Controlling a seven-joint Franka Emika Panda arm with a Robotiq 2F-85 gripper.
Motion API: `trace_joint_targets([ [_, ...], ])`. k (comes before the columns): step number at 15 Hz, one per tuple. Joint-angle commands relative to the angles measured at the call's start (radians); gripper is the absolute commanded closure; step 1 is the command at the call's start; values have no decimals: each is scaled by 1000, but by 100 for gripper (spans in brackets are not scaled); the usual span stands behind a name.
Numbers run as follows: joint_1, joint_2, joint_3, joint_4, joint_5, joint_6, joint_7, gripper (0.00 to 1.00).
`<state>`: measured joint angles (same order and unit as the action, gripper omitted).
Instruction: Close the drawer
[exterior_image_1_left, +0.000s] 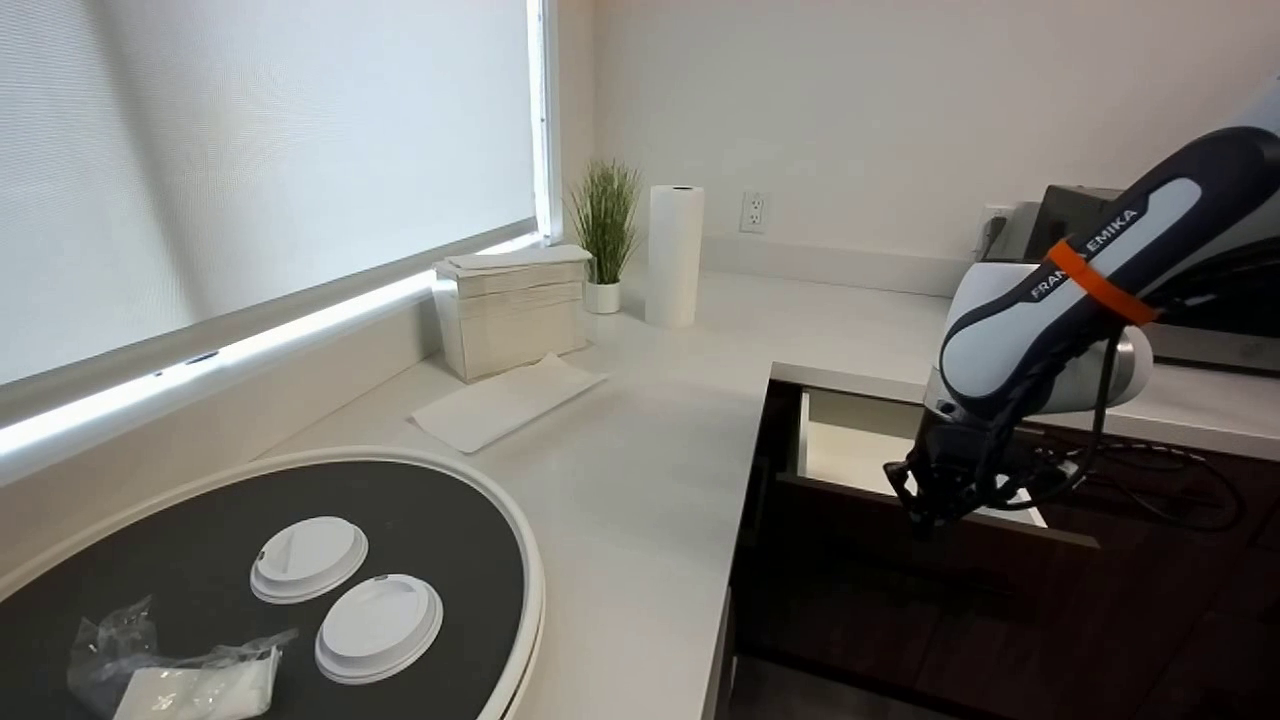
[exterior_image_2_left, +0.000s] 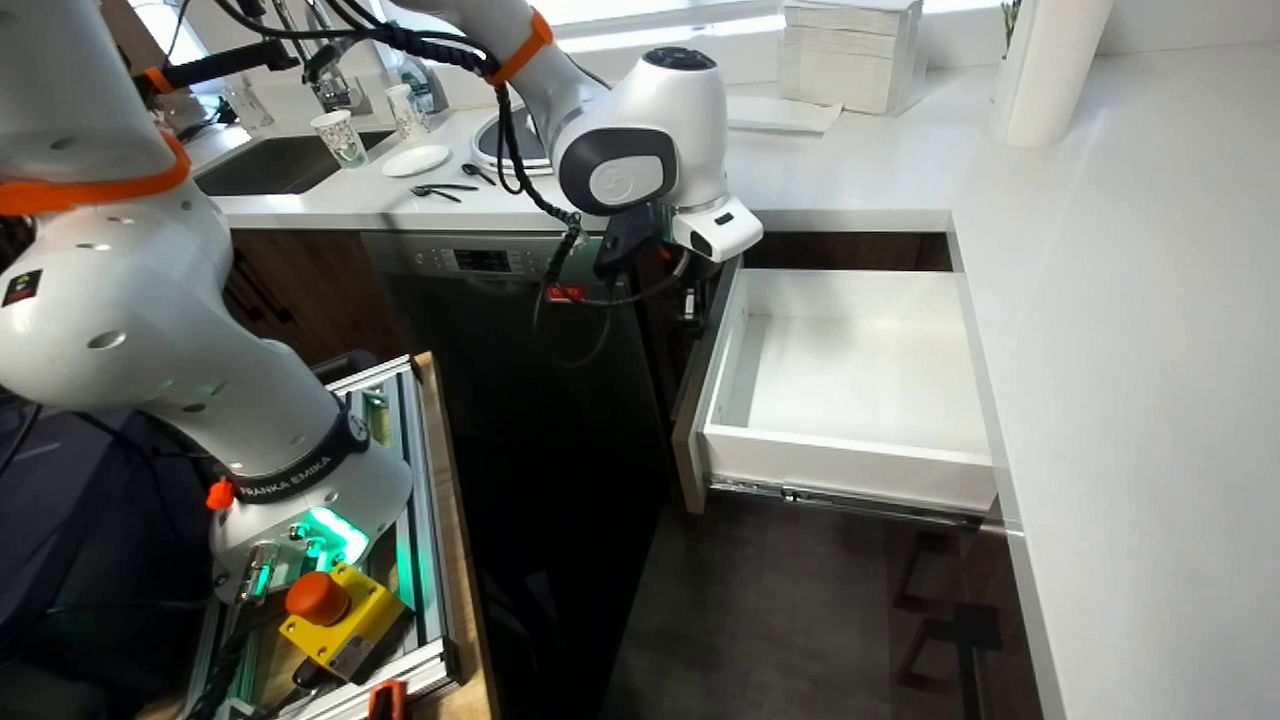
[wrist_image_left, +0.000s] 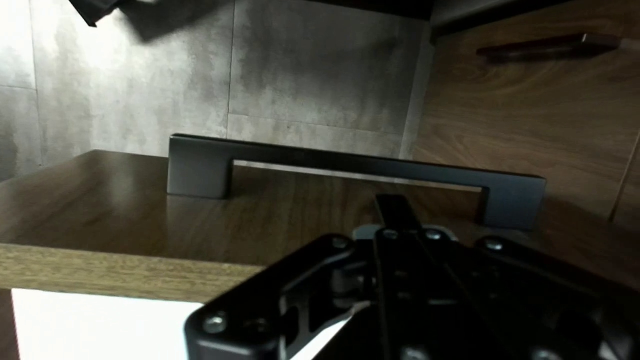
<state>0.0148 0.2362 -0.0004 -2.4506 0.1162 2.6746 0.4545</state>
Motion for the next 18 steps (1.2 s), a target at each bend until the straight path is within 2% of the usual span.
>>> trace_joint_targets([
  [1, 34, -1, -28, -39, -18, 96, 9, 100],
  [8, 102, 23, -116, -74, -103, 263, 84, 100],
  [10, 152, 41, -184, -80, -161, 347, 140, 100],
  [12, 232, 76, -293, -73, -212, 443, 207, 100],
  [13, 261, 86, -324, -71, -189, 463, 213, 100],
  [14, 217, 55, -252, -78, -129, 401, 131, 99],
  [15, 243, 67, -286, -77, -121, 429, 132, 99],
  [16, 237, 71, -296, -76, -168, 440, 173, 99],
  [18, 241, 73, -308, -73, -168, 442, 173, 99],
])
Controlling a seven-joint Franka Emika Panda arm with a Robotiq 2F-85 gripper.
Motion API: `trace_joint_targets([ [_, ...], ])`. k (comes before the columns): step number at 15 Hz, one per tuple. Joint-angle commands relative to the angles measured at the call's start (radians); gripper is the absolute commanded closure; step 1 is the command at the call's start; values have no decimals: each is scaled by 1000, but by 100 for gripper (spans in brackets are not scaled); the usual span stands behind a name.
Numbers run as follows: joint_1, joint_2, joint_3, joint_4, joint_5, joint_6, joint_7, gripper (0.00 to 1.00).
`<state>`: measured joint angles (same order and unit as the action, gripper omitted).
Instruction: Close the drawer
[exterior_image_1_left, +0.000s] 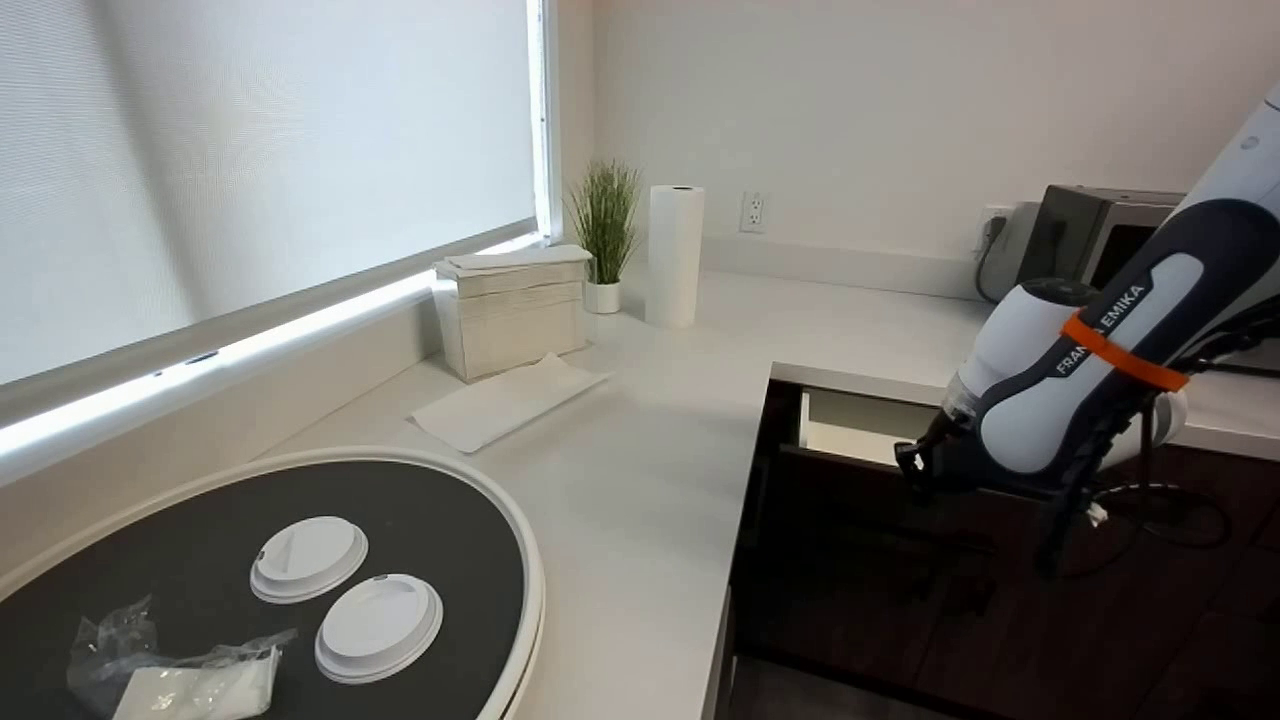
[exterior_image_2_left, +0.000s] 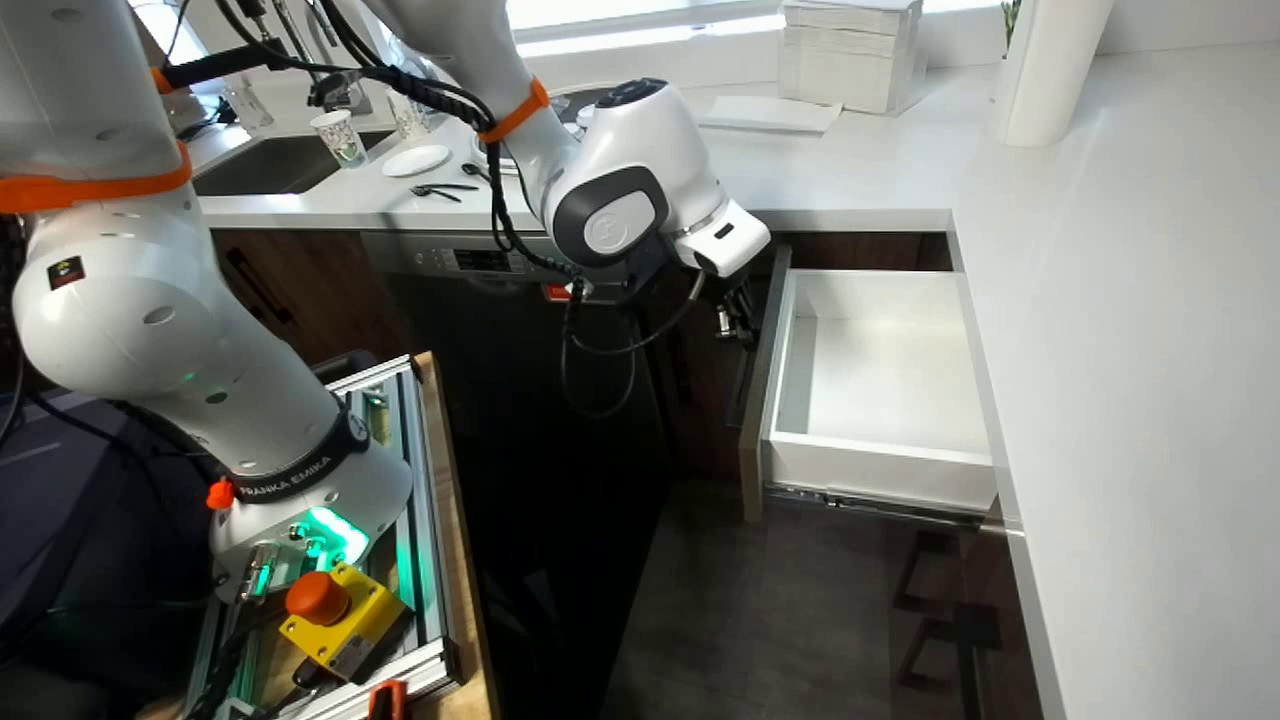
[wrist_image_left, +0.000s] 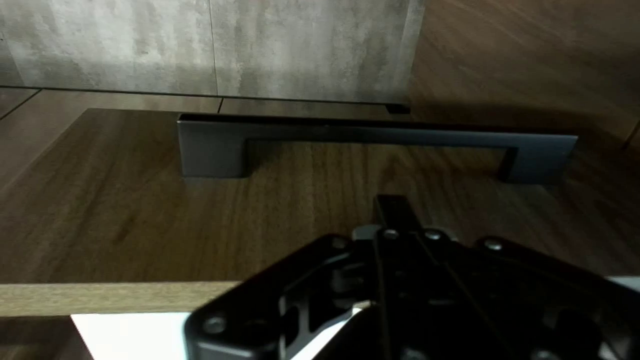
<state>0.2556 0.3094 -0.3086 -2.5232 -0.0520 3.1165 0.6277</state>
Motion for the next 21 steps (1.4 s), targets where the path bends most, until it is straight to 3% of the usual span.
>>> trace_joint_targets([
  [1, 0, 0, -1, 1, 0, 0, 0, 99],
  [3, 3, 0, -1, 1, 0, 0, 1, 99],
  [6, 116, 119, -149, 64, -30, 141, 59, 100],
  [8, 164, 191, -199, 99, 16, 230, 60, 100],
  [10, 168, 272, -207, 147, 56, 315, 70, 100],
  [11, 143, 301, -159, 169, 213, 349, -54, 100],
  [15, 79, 393, -69, 272, 439, 433, -175, 100],
  [21, -37, 500, 22, 441, 555, 511, -264, 100],
])
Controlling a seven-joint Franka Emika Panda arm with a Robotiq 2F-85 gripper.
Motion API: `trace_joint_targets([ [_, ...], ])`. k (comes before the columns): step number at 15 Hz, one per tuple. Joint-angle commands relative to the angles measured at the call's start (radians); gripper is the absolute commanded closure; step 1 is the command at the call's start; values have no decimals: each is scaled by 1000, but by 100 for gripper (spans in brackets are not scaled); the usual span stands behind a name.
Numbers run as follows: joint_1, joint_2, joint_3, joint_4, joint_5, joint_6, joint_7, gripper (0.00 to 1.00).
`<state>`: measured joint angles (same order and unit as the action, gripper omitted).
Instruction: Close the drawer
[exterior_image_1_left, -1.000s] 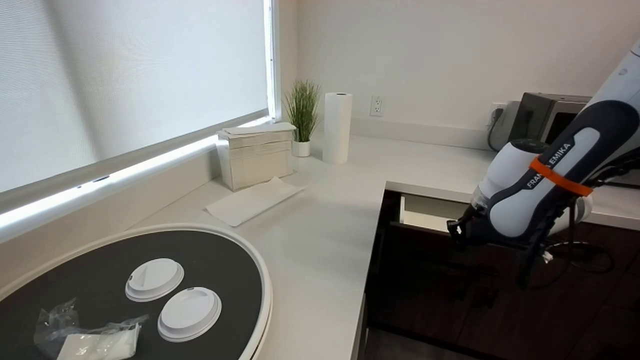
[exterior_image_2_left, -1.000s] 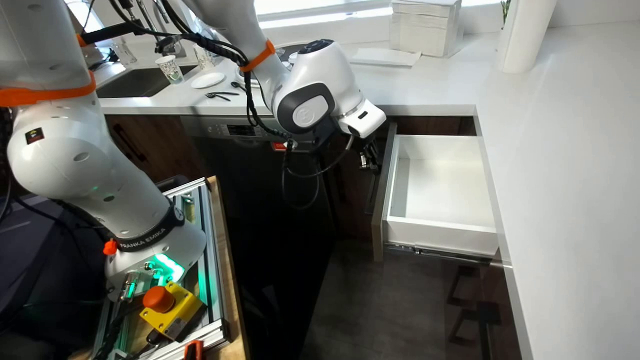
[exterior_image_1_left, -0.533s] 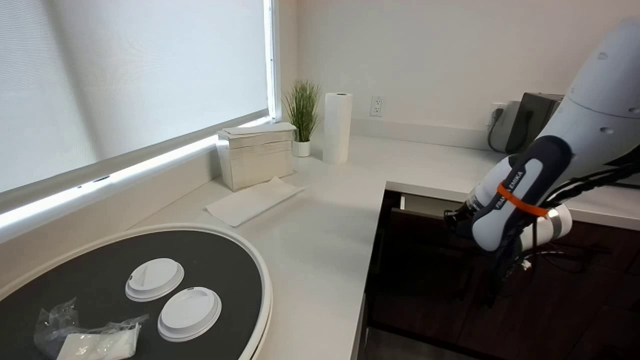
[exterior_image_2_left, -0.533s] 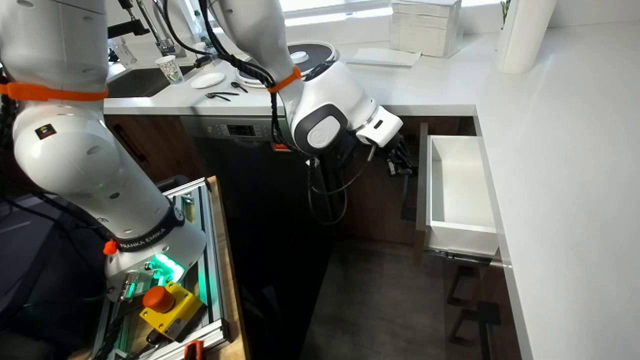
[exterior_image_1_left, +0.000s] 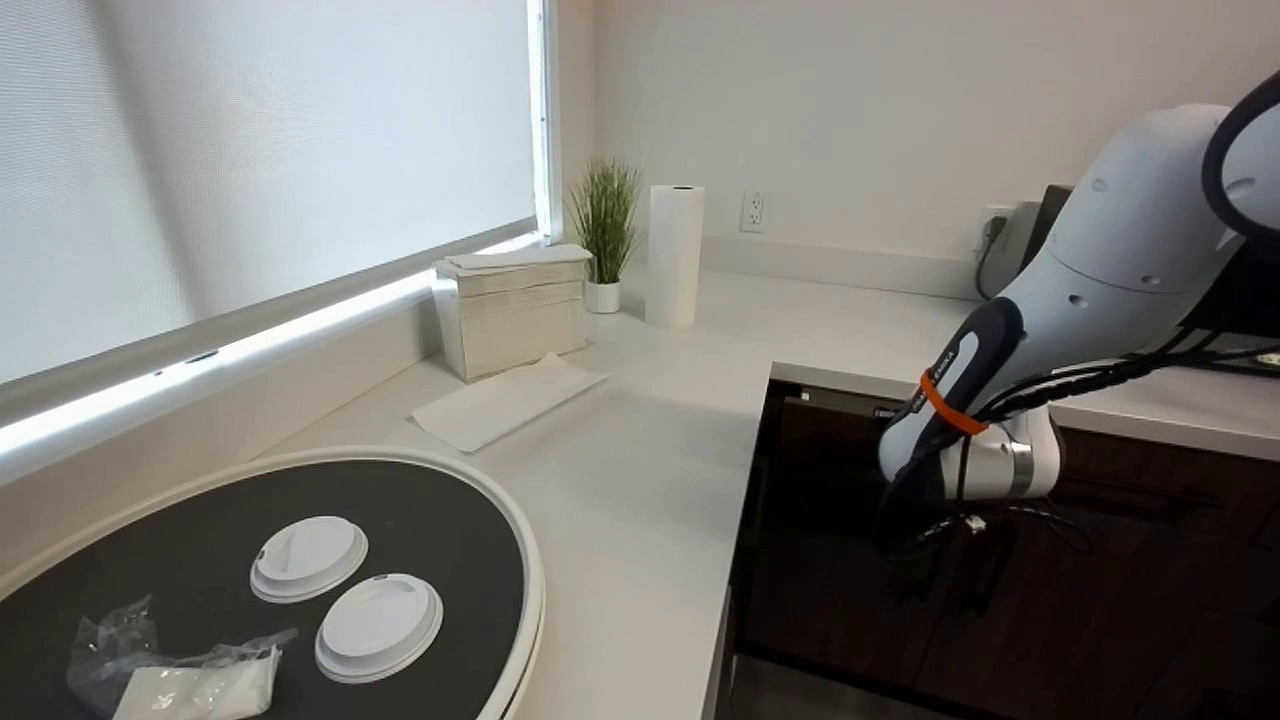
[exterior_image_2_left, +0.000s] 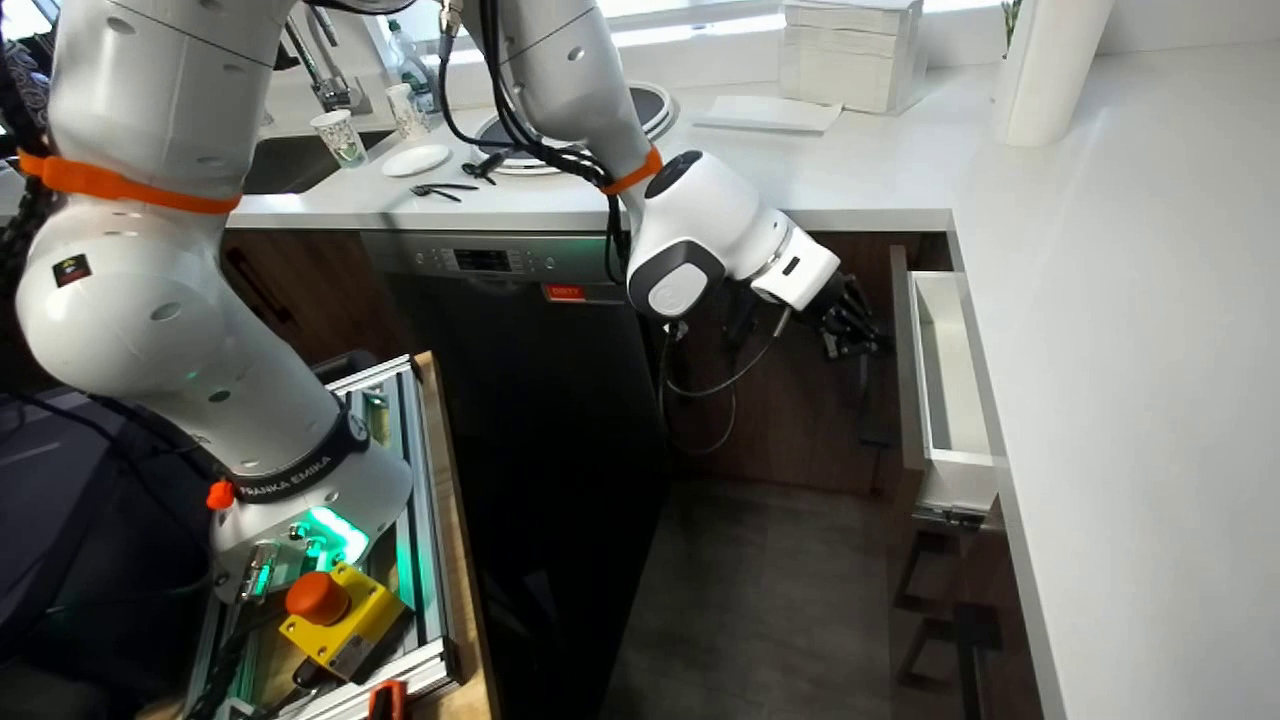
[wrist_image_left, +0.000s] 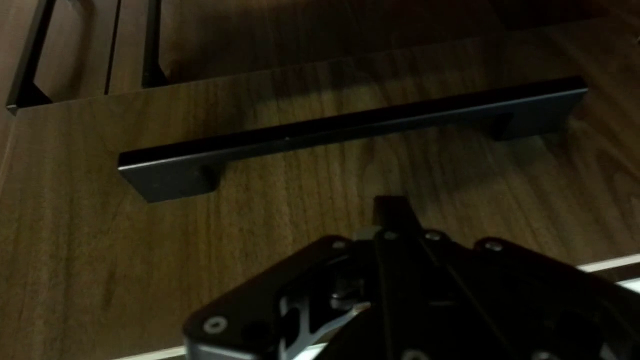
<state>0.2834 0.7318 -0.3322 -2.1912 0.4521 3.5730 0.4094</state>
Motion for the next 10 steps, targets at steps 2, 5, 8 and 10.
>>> trace_joint_targets([
  [2, -97, 112, 58, 164, 61, 80, -65, 100],
  [5, -128, 148, 75, 229, 73, 81, -92, 100],
  [8, -147, 183, 84, 279, 77, 92, -115, 100],
  [10, -159, 200, 88, 304, 77, 108, -128, 100],
])
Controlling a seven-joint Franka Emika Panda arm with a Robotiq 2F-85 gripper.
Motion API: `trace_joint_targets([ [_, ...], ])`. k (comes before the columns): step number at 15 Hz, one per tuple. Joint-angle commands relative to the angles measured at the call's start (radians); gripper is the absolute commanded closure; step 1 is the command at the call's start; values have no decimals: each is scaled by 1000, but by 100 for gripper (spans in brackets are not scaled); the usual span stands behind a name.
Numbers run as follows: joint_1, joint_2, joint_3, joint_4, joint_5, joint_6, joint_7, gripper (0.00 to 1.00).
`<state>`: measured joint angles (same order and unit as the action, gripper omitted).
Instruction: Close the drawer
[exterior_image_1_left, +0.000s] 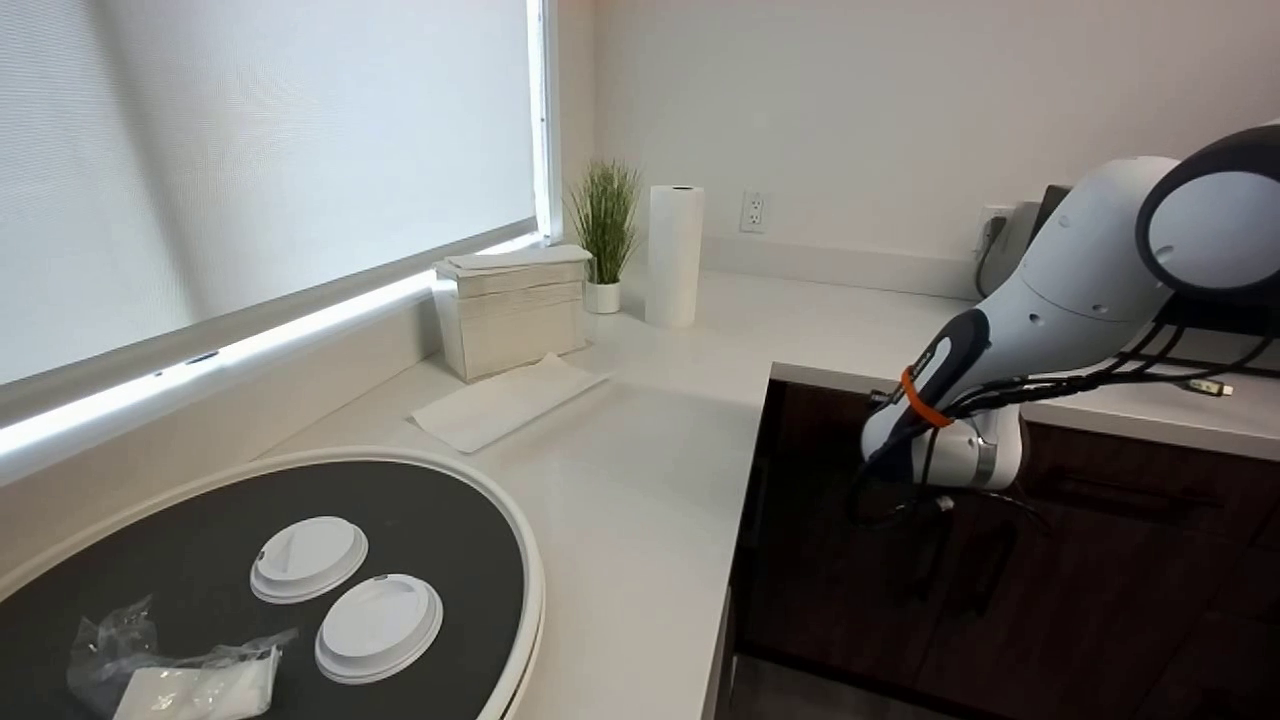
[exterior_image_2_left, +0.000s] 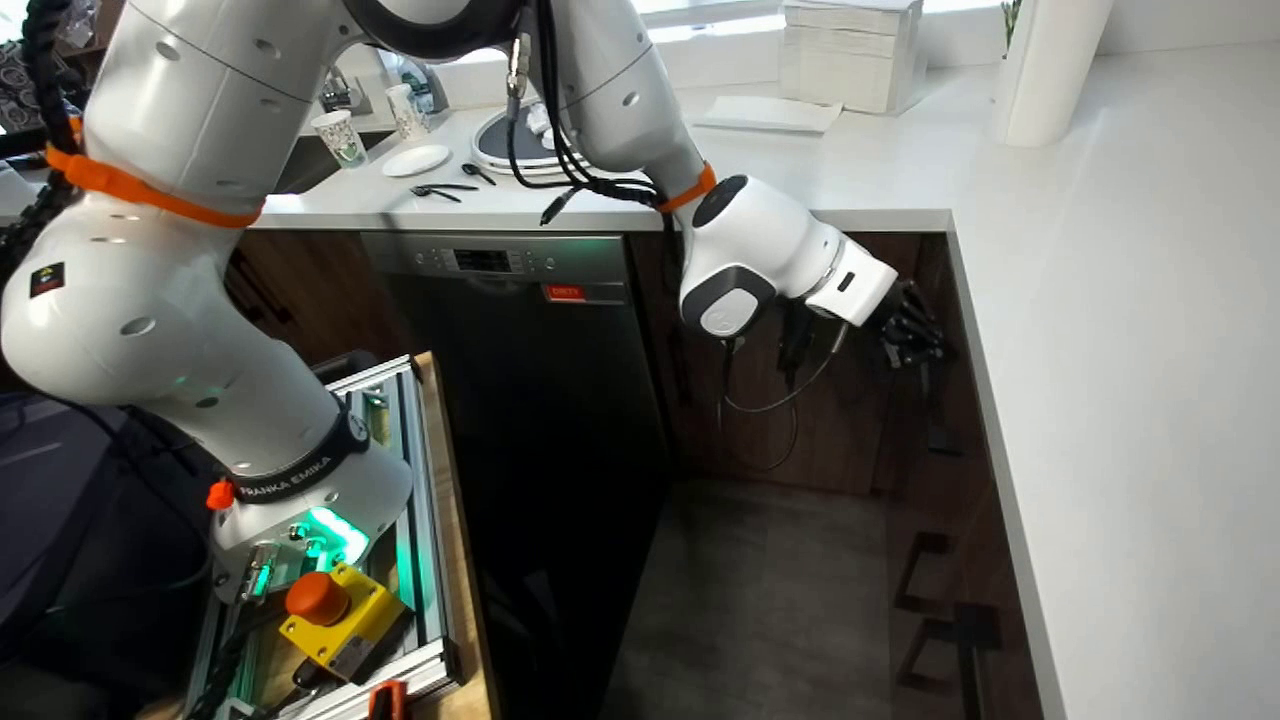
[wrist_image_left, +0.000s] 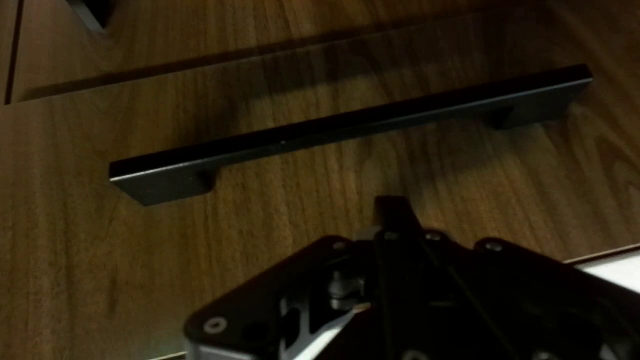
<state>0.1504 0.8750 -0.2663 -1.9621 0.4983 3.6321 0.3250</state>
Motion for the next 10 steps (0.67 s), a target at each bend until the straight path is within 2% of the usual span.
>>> trace_joint_targets([
  [1, -30, 64, 23, 84, 31, 57, -50, 100],
  [6, -51, 83, 49, 91, 29, 117, -82, 100],
  [10, -2, -35, 45, -46, 69, 81, -157, 100],
])
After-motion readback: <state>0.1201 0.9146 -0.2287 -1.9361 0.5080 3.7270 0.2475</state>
